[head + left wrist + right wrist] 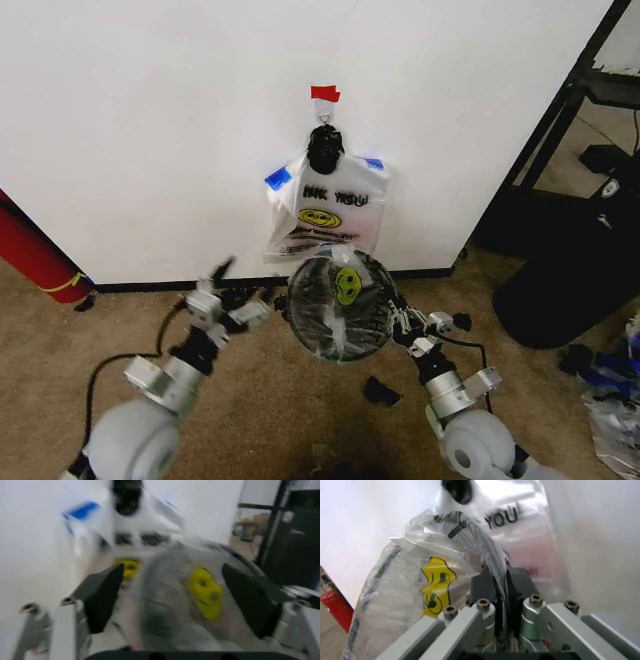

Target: Pick up the garbage bag from the wall and place it over the trash bin.

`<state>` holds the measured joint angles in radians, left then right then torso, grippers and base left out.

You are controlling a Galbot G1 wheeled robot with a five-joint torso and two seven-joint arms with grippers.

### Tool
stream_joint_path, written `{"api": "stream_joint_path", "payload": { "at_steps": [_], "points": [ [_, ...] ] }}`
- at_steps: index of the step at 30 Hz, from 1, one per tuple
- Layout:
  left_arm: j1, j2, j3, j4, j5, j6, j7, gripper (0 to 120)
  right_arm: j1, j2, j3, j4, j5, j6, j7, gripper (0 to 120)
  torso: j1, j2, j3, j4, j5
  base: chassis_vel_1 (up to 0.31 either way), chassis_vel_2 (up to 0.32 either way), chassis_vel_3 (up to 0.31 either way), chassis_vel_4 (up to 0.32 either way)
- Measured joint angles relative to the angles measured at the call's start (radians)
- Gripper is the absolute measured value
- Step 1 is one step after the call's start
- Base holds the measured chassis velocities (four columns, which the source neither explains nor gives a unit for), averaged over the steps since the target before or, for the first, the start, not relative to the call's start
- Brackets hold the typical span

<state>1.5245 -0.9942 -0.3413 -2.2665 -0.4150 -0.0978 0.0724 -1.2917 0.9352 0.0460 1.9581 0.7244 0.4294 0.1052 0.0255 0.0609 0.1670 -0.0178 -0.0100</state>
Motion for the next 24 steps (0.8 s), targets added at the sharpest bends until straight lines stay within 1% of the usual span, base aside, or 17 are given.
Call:
{"api": "stream_joint_path", "payload": {
  "at_steps": [3, 4, 5, 7, 8, 9, 10, 11, 12, 14, 15, 17, 18, 19, 21, 22, 24],
  "points": [
    [-0.009, -0.031, 0.051, 0.012, 0.011, 0.028, 0.008, 62, 0.007, 0.006, -0.009, -0.010, -0.038, 0.017, -0.002, 1, 0.000, 0.000, 0.000, -0.0003, 0.0000, 0.000, 0.000, 0.000, 0.000],
    [-0.016, -0.036, 0.064, 0.015, 0.008, 0.040, 0.008, 60, 0.009, 0.008, -0.011, -0.013, -0.043, 0.019, -0.004, 1, 0.000, 0.000, 0.000, -0.0004, 0.0000, 0.000, 0.000, 0.000, 0.000],
    [-0.027, -0.041, 0.080, 0.019, 0.001, 0.061, 0.004, 53, 0.011, 0.010, -0.013, -0.018, -0.049, 0.022, -0.006, 1, 0.000, 0.000, 0.000, -0.0003, 0.0000, 0.000, 0.000, 0.000, 0.000],
    [-0.048, -0.044, 0.108, 0.023, -0.022, 0.105, -0.011, 47, 0.014, 0.011, -0.017, -0.024, -0.054, 0.023, -0.010, 1, 0.000, 0.000, 0.000, -0.0003, 0.0000, 0.000, 0.000, 0.000, 0.000],
    [-0.048, -0.044, 0.108, 0.023, -0.022, 0.105, -0.011, 47, 0.014, 0.011, -0.017, -0.024, -0.054, 0.023, -0.010, 1, 0.000, 0.000, 0.000, -0.0003, 0.0000, 0.000, 0.000, 0.000, 0.000],
    [-0.056, -0.043, 0.118, 0.023, -0.032, 0.122, -0.019, 43, 0.016, 0.012, -0.019, -0.026, -0.055, 0.024, -0.011, 1, 0.000, 0.000, 0.000, -0.0003, 0.0000, 0.000, 0.000, 0.000, 0.000],
    [-0.072, -0.040, 0.140, 0.021, -0.053, 0.161, -0.038, 36, 0.018, 0.011, -0.022, -0.028, -0.058, 0.024, -0.013, 1, 0.000, 0.000, 0.000, -0.0003, 0.0000, 0.000, 0.000, 0.000, 0.000],
    [-0.088, -0.033, 0.163, 0.014, -0.077, 0.204, -0.062, 32, 0.022, 0.011, -0.024, -0.030, -0.061, 0.024, -0.015, 1, 0.000, 0.000, 0.000, -0.0004, 0.0000, 0.000, 0.000, 0.000, 0.000],
    [-0.096, -0.030, 0.173, 0.010, -0.089, 0.223, -0.074, 30, 0.023, 0.010, -0.024, -0.031, -0.063, 0.024, -0.016, 1, 0.000, 0.000, 0.000, -0.0004, 0.0001, 0.000, 0.000, 0.000, 0.000],
    [-0.125, -0.024, 0.215, -0.009, -0.139, 0.305, -0.143, 19, 0.029, 0.006, -0.025, -0.032, -0.068, 0.024, -0.020, 1, 0.000, 0.000, 0.000, -0.0003, 0.0000, 0.000, 0.000, 0.000, 0.000],
    [-0.125, -0.024, 0.215, -0.009, -0.139, 0.305, -0.143, 19, 0.029, 0.006, -0.025, -0.032, -0.068, 0.024, -0.020, 1, 0.000, 0.000, 0.000, -0.0003, 0.0000, 0.000, 0.000, 0.000, 0.000],
    [-0.148, -0.019, 0.244, -0.027, -0.187, 0.366, -0.226, 10, 0.032, -0.003, -0.025, -0.032, -0.076, 0.024, -0.021, 1, 0.000, 0.000, 0.000, -0.0003, 0.0001, 0.000, 0.000, 0.000, 0.000],
    [-0.163, -0.016, 0.257, -0.037, -0.214, 0.397, -0.278, 8, 0.032, -0.009, -0.024, -0.029, -0.079, 0.021, -0.022, 1, 0.000, 0.000, 0.000, -0.0003, 0.0001, 0.000, 0.000, 0.000, 0.000],
    [-0.177, -0.012, 0.266, -0.046, -0.242, 0.424, -0.322, 2, 0.032, -0.016, -0.023, -0.024, -0.081, 0.016, -0.022, 1, 0.000, 0.000, 0.000, -0.0003, 0.0001, 0.000, 0.000, 0.000, 0.000],
    [-0.204, -0.012, 0.277, -0.064, -0.304, 0.472, -0.399, 0, 0.029, -0.026, -0.021, -0.011, -0.085, 0.005, -0.024, 1, 0.000, 0.000, 0.000, -0.0004, 0.0001, 0.000, 0.000, 0.000, 0.000],
    [-0.204, -0.012, 0.277, -0.064, -0.304, 0.472, -0.399, 0, 0.029, -0.026, -0.021, -0.011, -0.085, 0.005, -0.024, 1, 0.000, 0.000, 0.000, -0.0004, 0.0001, 0.000, 0.000, 0.000, 0.000],
    [-0.233, -0.027, 0.284, -0.075, -0.367, 0.513, -0.464, 0, 0.025, -0.031, -0.020, -0.001, -0.090, -0.001, -0.029, 1, 0.000, 0.000, 0.000, -0.0003, 0.0001, 0.000, 0.000, 0.000, 0.000]
  ]
}}
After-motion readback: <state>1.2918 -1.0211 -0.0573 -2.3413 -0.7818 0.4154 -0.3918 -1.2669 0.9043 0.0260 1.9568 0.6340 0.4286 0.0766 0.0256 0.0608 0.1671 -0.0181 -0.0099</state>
